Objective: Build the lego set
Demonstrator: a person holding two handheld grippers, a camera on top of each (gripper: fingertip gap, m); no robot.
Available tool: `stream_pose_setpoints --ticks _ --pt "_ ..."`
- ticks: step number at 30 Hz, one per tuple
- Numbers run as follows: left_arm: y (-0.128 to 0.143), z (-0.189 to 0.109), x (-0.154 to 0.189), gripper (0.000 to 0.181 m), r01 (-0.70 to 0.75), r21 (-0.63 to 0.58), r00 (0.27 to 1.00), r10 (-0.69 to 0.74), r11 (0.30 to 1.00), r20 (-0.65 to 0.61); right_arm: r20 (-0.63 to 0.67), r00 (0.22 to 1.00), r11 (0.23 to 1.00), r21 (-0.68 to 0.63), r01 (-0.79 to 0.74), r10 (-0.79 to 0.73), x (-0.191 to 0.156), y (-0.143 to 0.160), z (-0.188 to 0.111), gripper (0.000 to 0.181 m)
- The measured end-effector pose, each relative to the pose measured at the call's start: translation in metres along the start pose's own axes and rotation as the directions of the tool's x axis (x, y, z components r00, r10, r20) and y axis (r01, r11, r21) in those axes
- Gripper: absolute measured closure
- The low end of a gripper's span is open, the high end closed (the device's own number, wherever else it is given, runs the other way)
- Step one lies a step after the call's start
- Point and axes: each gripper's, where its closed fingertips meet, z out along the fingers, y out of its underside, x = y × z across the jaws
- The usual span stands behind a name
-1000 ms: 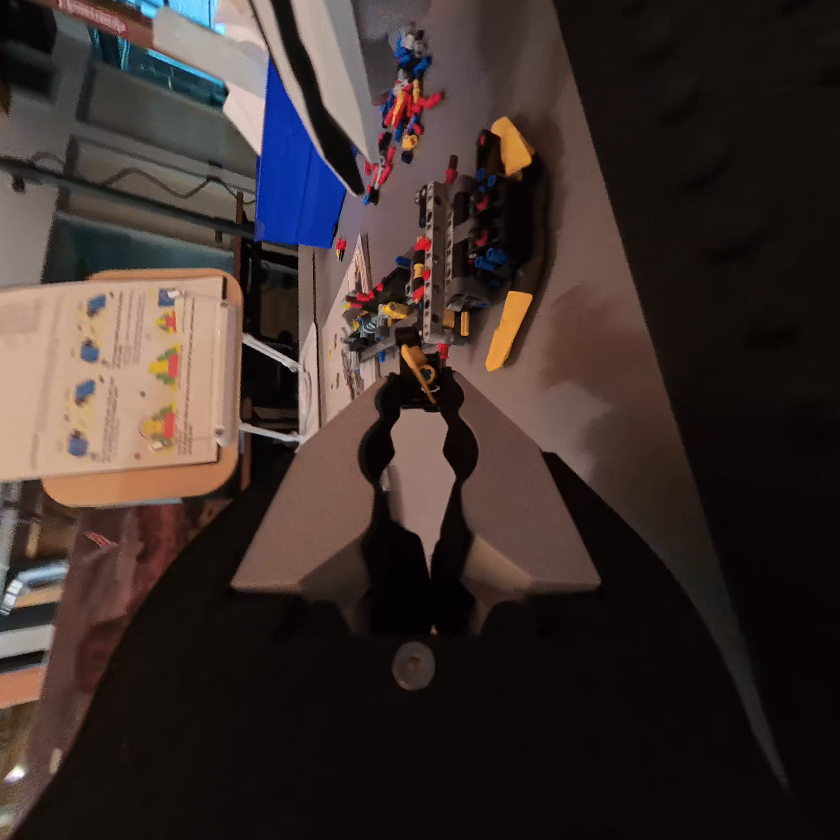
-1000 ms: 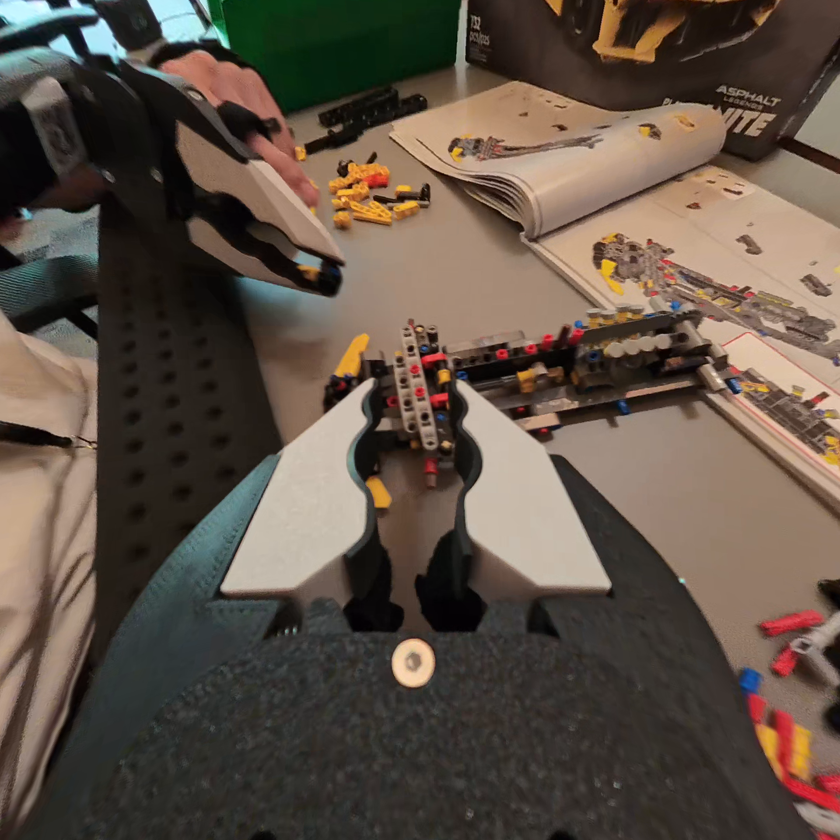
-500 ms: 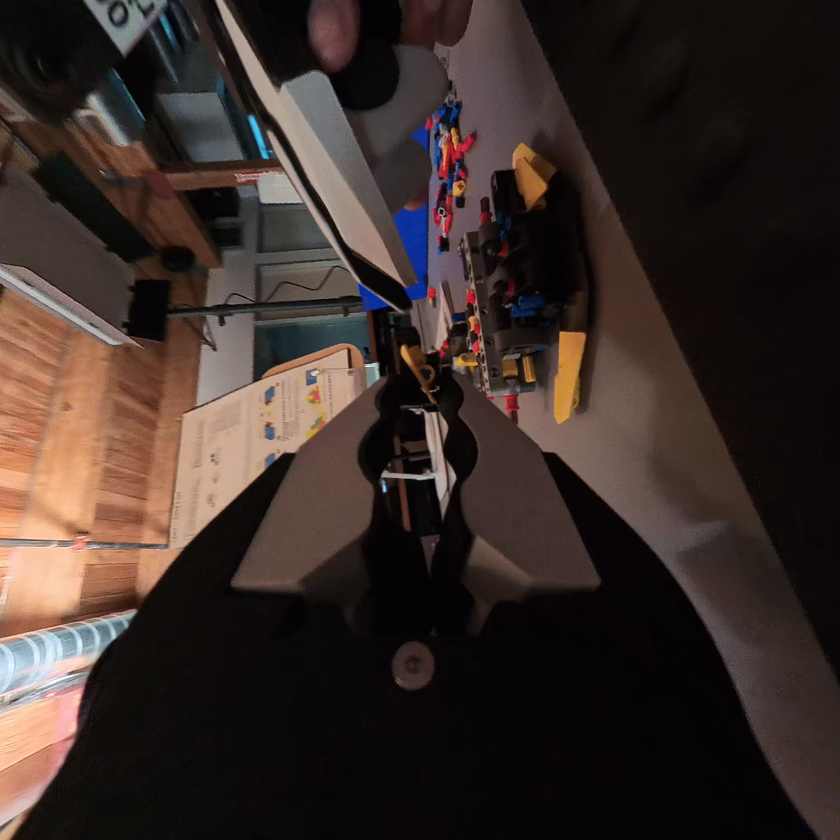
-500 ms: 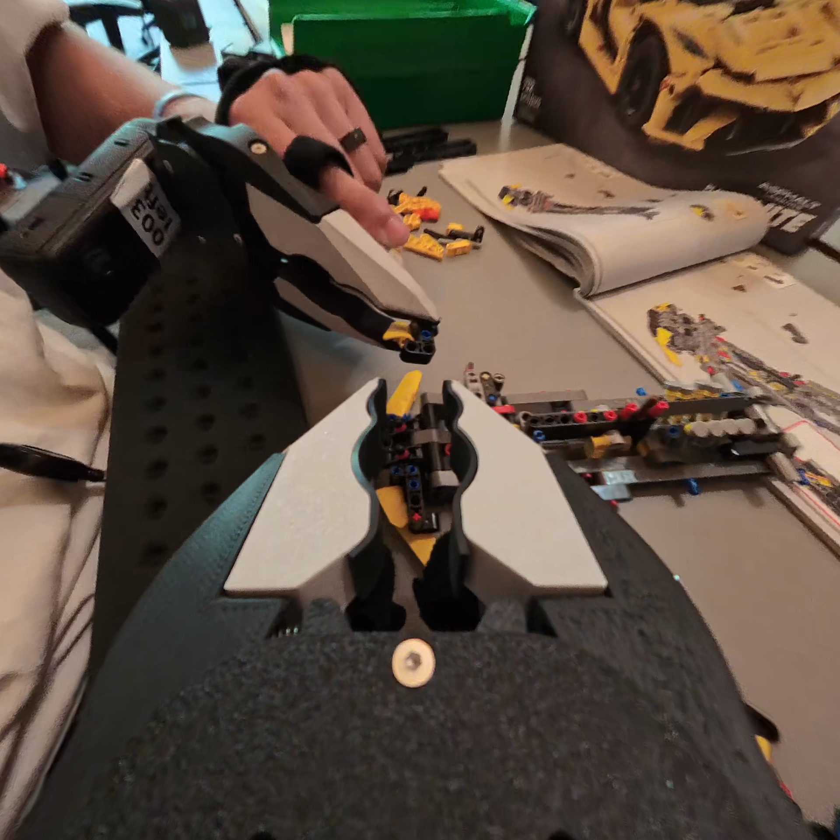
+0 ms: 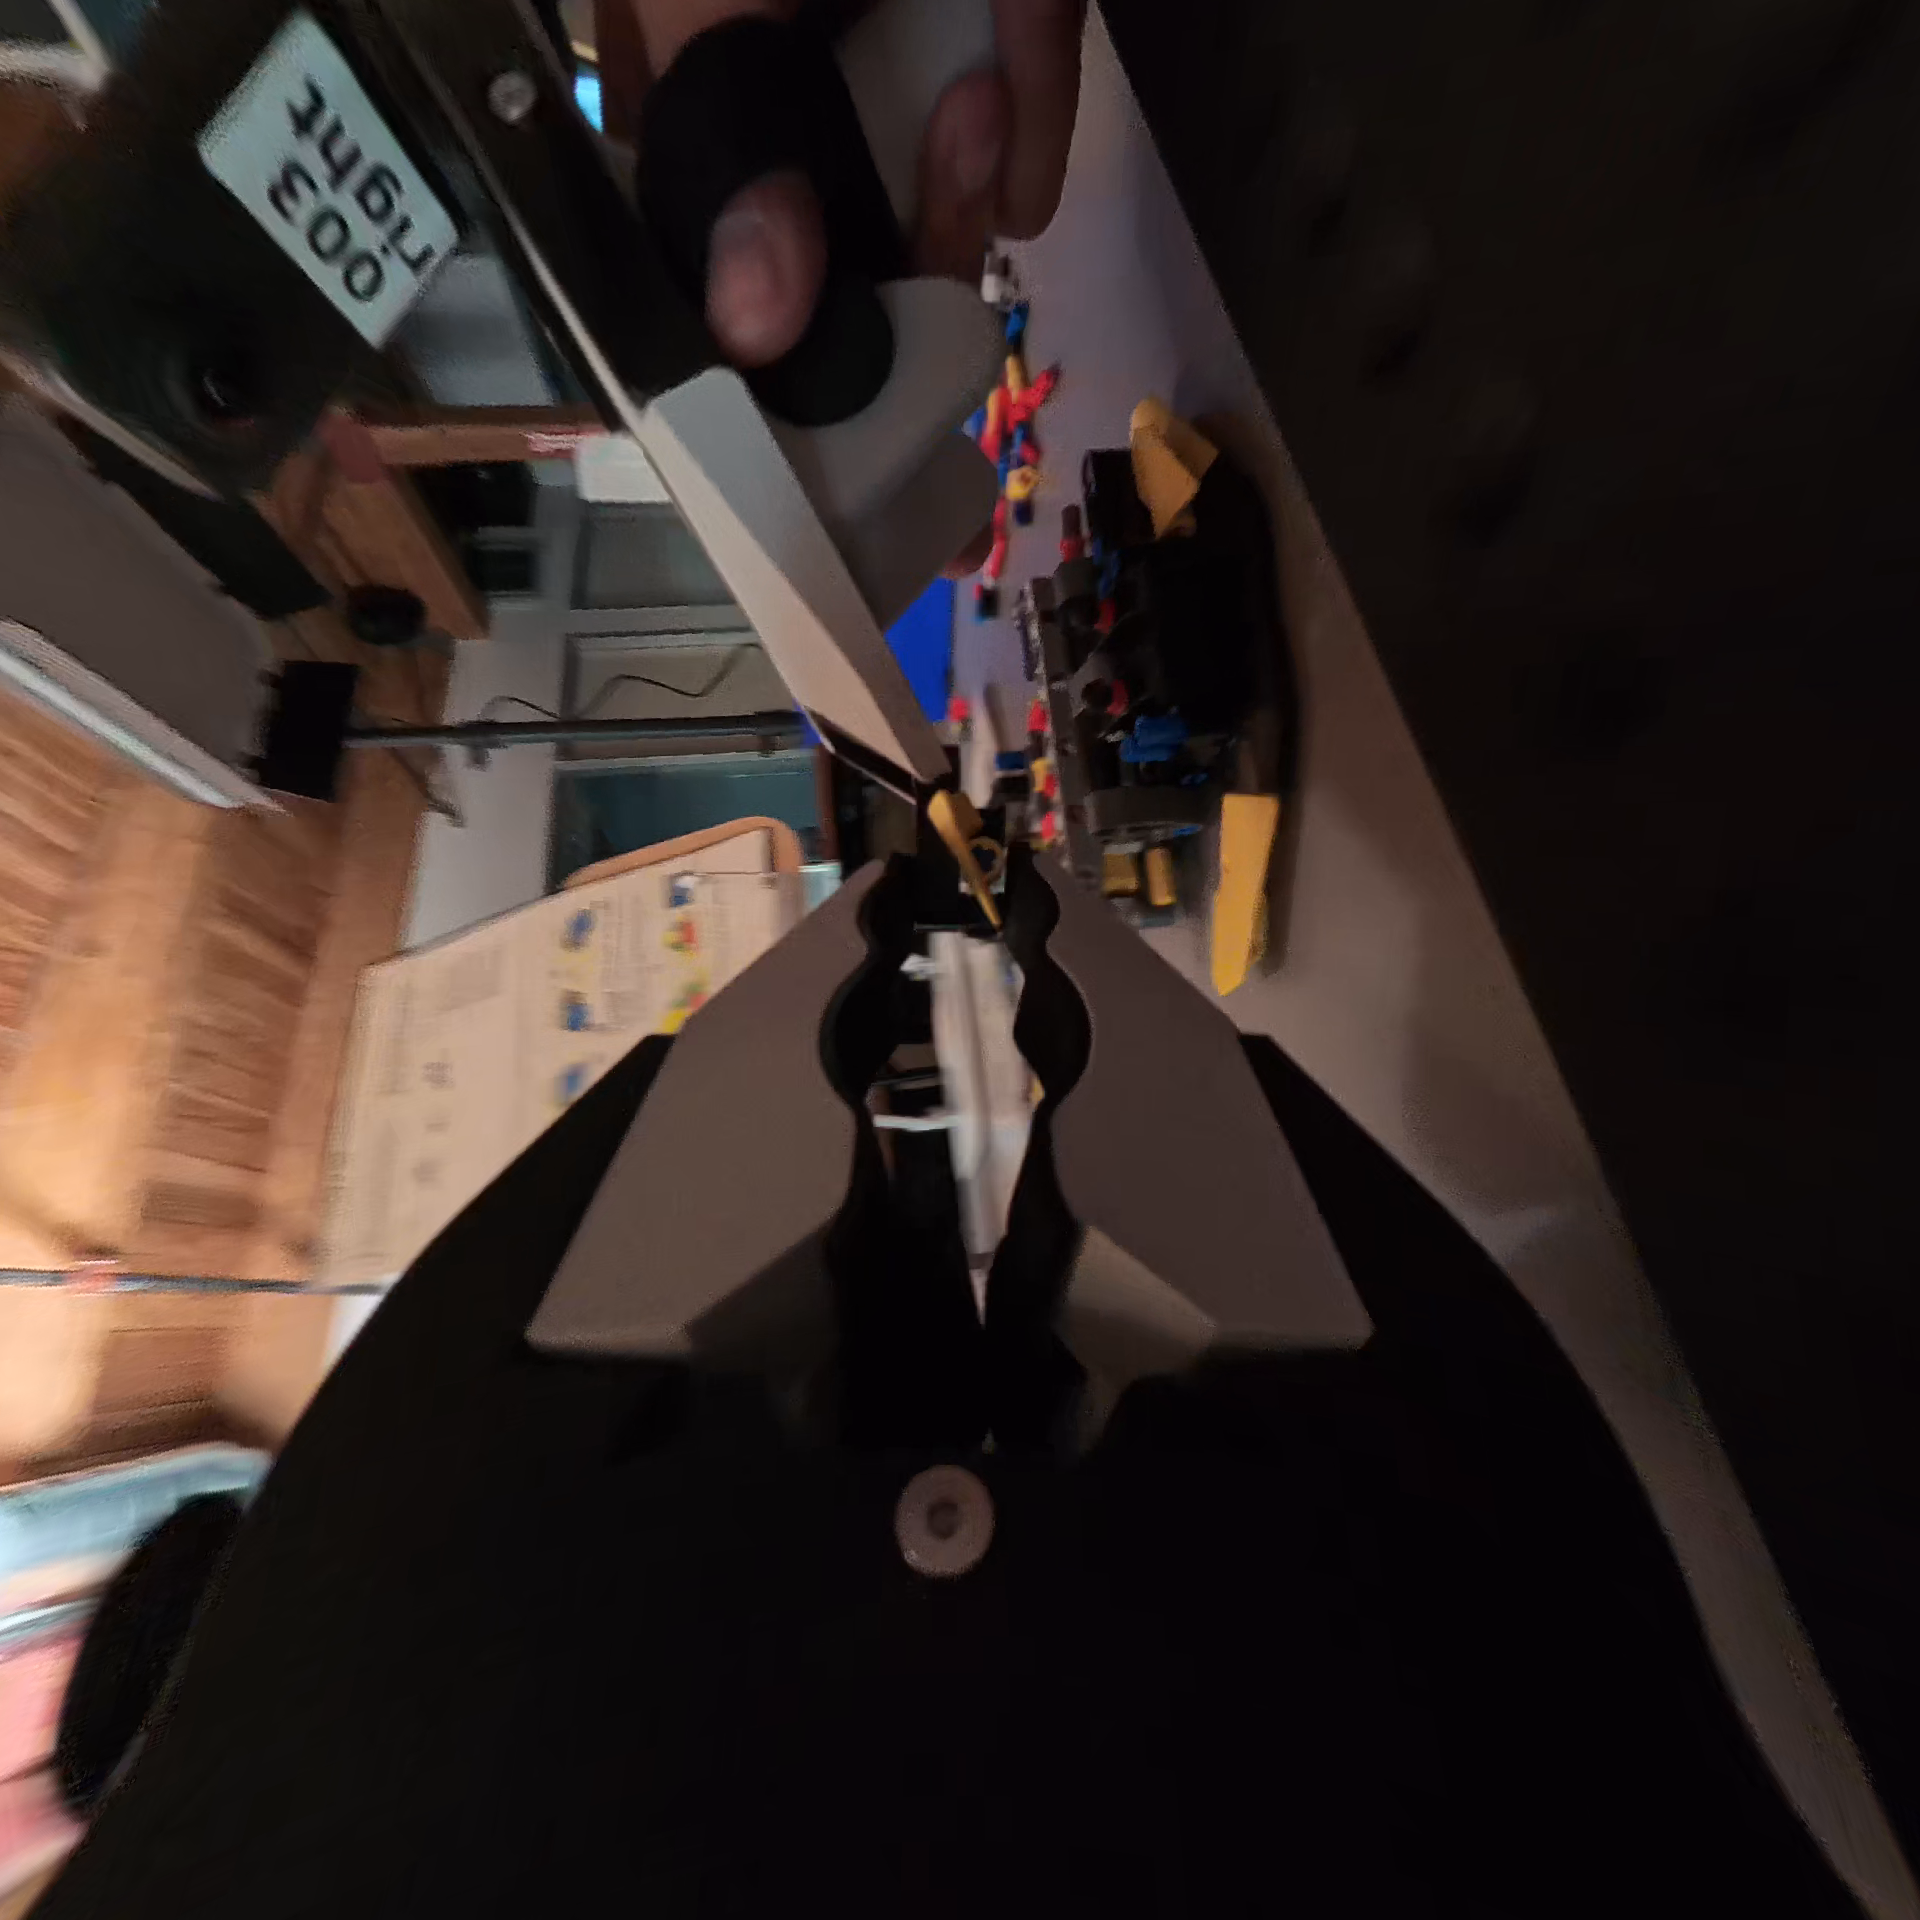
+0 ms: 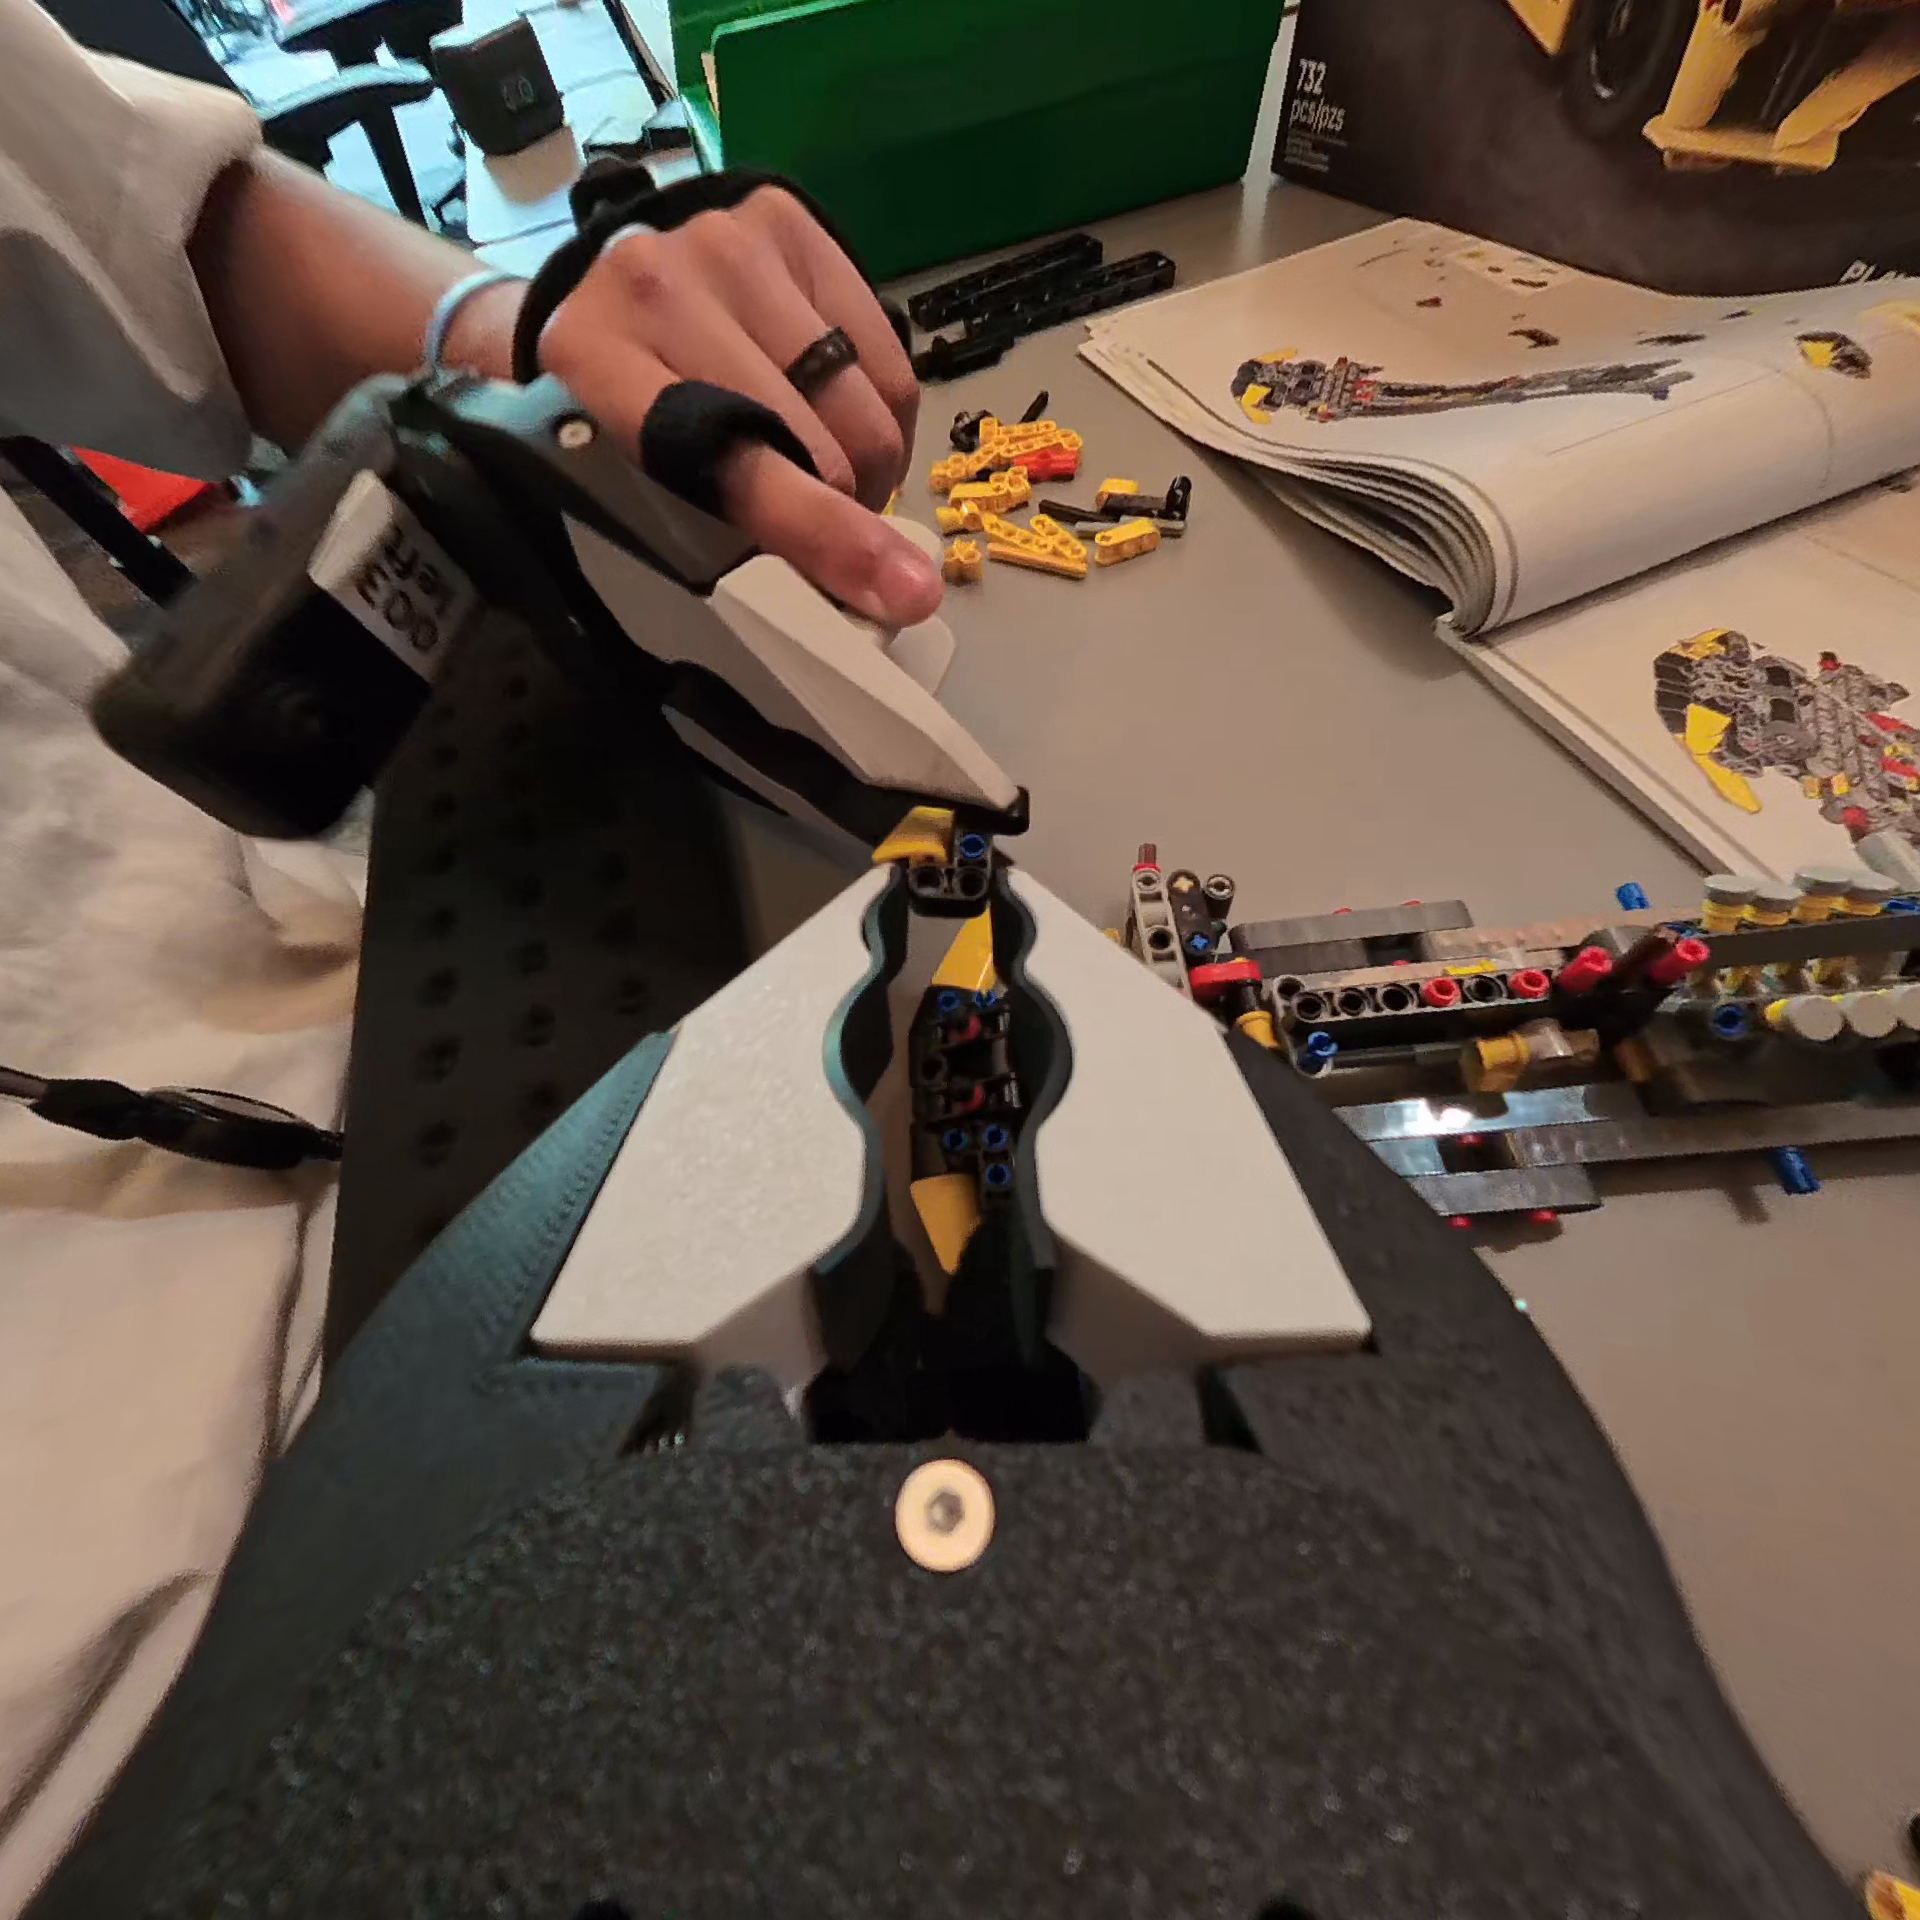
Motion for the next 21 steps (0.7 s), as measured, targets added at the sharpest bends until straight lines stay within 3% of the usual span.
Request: stream_pose_setpoints --ticks 2,4,7,9,10,12,15,21 --pt "-0.001 -0.003 0.008 0.157 0.200 0.020 0.973 -0.196 0.980 -0.117 -0.012 0.999 0.999 -0.031 0.030 -0.031 0.000 0.005 0.002 0.167" --pt "-0.002 -0.009 0.011 0.155 0.461 0.014 0.859 -0.443 0.887 -0.257 -0.020 0.999 0.997 -0.061 0.045 -0.046 0.001 0.010 0.002 0.167" --pt "-0.007 -0.017 0.009 0.158 0.798 -0.062 0.508 -0.725 0.599 -0.466 -0.018 0.995 0.992 -0.078 0.095 -0.097 -0.003 0.013 0.003 0.166" --pt "-0.010 -0.019 -0.001 0.162 0.905 -0.094 0.303 -0.783 0.415 -0.543 -0.008 0.991 0.989 -0.076 0.130 -0.131 -0.007 0.012 0.005 0.167" --pt "-0.010 -0.019 -0.004 0.162 0.927 -0.107 0.240 -0.787 0.360 -0.569 -0.014 0.989 0.987 -0.079 0.143 -0.145 -0.007 0.012 0.006 0.167" --pt "-0.010 -0.019 0.000 0.163 0.926 -0.131 0.201 -0.759 0.353 -0.620 -0.020 0.986 0.984 -0.069 0.163 -0.165 -0.009 0.011 0.007 0.167" --pt "-0.010 -0.017 0.009 0.166 0.903 -0.119 0.244 -0.719 0.413 -0.650 -0.015 0.985 0.984 -0.050 0.169 -0.170 -0.010 0.009 0.006 0.167" --pt "-0.012 -0.012 0.019 0.175 0.886 -0.117 0.255 -0.684 0.448 -0.684 -0.031 0.986 0.984 -0.070 0.163 -0.165 -0.004 0.015 0.007 0.166"
